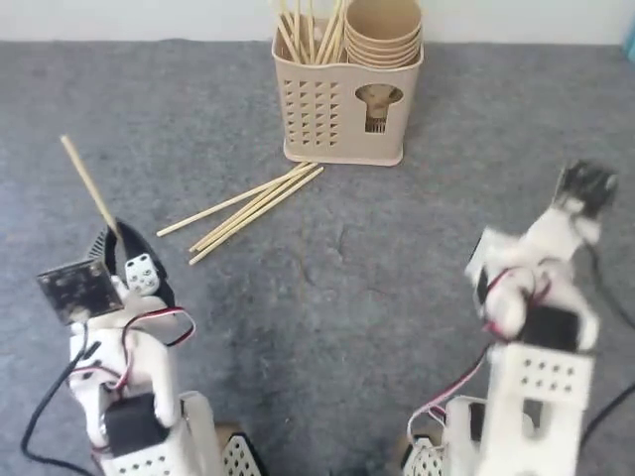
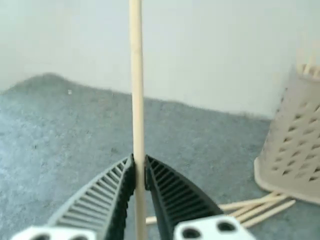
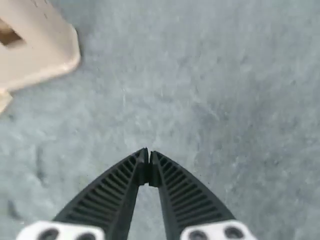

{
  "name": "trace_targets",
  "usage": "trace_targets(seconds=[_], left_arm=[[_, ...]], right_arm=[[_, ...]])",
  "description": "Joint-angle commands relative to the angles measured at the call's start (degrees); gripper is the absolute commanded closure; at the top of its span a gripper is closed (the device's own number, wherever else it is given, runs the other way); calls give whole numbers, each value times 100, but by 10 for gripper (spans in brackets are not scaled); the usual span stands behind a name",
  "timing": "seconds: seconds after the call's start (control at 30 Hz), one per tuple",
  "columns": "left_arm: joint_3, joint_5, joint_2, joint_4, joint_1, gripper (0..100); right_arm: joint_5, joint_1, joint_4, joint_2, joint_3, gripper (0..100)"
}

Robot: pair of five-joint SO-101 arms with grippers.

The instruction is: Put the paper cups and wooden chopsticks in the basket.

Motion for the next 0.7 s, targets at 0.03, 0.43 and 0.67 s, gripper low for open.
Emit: trace_targets(seconds=[0.03,0.43,0.67], left_arm=[[-1051,18,9,-35,378,987],[-3415,9,3367,-1011,1240,987],[-4804,9,5855,-2514,2295,987]], right_arm=[[44,-75,-312,-286,695,991],[70,-268,-1886,-347,2277,991],[97,-259,-2035,-347,2409,991]])
